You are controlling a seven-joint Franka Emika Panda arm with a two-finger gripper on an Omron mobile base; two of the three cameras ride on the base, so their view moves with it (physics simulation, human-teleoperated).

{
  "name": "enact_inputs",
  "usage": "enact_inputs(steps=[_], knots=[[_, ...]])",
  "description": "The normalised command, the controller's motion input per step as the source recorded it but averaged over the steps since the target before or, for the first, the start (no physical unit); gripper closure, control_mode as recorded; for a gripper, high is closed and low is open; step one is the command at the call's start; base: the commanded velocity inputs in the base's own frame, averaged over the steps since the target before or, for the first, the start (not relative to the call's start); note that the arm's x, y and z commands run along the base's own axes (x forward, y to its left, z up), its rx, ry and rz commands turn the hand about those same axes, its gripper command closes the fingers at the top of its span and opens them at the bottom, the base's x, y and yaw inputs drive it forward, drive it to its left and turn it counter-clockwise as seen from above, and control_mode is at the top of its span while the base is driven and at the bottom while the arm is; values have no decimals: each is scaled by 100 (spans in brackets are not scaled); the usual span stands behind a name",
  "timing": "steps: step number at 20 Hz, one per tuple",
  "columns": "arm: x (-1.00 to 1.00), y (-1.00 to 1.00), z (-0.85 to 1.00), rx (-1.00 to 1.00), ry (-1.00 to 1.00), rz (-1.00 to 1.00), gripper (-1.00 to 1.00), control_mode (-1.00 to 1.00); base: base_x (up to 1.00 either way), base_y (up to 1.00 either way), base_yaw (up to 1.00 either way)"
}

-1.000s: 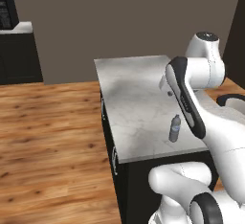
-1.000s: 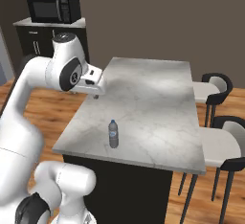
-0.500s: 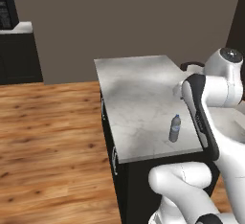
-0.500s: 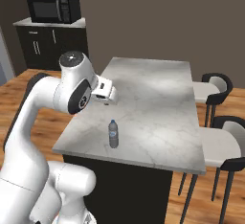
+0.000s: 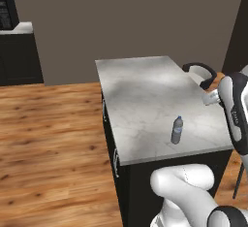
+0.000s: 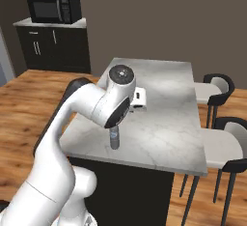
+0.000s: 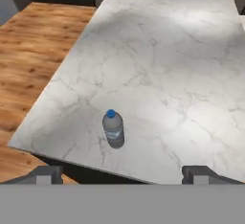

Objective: Pick the bottled water from the counter and place it in the open cabinet.

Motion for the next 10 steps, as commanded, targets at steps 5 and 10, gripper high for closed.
enact_inputs(steps=[5,10], knots=[[4,-80,-29,0,-1,55,-100,-100,0,0,0],[0,-16,-24,1,-1,64,-100,-100,0,0,0]])
